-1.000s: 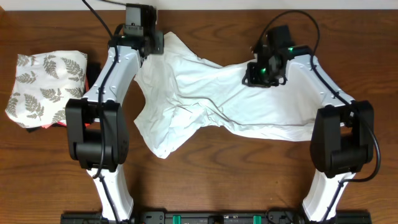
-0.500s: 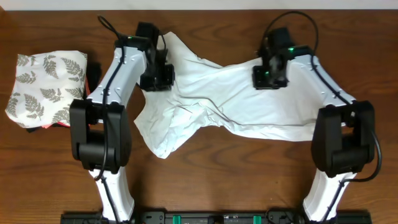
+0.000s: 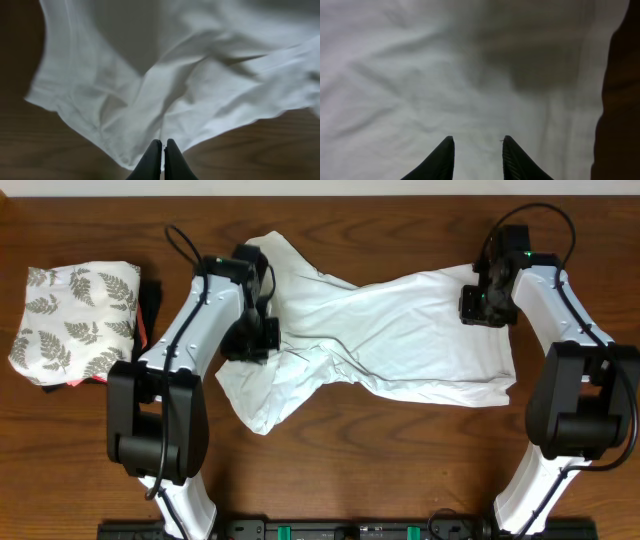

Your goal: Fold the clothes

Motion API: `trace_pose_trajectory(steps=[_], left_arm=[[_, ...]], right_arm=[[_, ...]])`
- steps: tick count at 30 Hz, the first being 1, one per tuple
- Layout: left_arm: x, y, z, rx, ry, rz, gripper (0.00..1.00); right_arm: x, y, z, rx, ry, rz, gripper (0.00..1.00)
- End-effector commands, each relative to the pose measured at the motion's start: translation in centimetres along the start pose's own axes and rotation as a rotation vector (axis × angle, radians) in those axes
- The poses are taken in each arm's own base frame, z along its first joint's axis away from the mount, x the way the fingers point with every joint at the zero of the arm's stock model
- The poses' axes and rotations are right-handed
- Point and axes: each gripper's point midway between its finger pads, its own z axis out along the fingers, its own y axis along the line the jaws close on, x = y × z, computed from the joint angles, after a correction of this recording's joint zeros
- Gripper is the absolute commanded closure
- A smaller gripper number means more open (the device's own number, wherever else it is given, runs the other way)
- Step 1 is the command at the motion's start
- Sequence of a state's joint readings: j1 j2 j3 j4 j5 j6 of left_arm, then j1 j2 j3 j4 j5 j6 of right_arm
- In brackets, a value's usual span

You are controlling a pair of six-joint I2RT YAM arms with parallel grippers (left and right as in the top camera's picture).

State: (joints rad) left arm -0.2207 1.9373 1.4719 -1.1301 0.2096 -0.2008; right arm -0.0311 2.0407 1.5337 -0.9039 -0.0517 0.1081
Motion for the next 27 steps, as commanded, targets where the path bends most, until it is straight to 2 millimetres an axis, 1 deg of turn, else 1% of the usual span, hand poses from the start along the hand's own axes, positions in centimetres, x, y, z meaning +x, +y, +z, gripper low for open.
trace_pose_trajectory(steps=[1, 3, 7, 10, 17, 21, 24, 27], left_arm=[[1.1, 0.4, 1.9, -0.003, 0.046, -0.040, 0.94], [1.4, 0.6, 2.8, -0.005, 0.053, -0.042, 0.94], [1.4, 0.9, 4.4, -0.001, 0.038, -0.042, 0.94], [2.1, 1.2, 5.3, -0.006, 0.058, -0.046, 0.94], [6.3, 2.8, 7.8, -0.044, 0.185, -0.068, 0.94], [8.4, 3.9, 8.9, -0.072, 0.241, -0.081, 0.94], [9.5, 5.5, 9.3, -0.127, 0.269, -0.098, 0.94], [9.8, 8.3, 9.0, -0.234, 0.269, -0.163, 0.94]], right_arm=[[1.1, -0.9, 1.2, 0.017, 0.052, -0.014, 0.69], [1.6, -1.0, 1.5, 0.019, 0.068, -0.011, 0.69], [2.6, -1.2, 2.1, 0.022, 0.096, -0.007, 0.69], [3.3, -1.3, 2.4, 0.023, 0.112, -0.008, 0.69], [3.6, -1.3, 2.6, 0.023, 0.120, -0.014, 0.69], [3.5, -1.3, 2.6, 0.022, 0.118, -0.024, 0.70], [3.5, -1.4, 2.6, 0.023, 0.119, -0.025, 0.70], [3.5, -1.4, 2.6, 0.022, 0.118, -0.036, 0.69]])
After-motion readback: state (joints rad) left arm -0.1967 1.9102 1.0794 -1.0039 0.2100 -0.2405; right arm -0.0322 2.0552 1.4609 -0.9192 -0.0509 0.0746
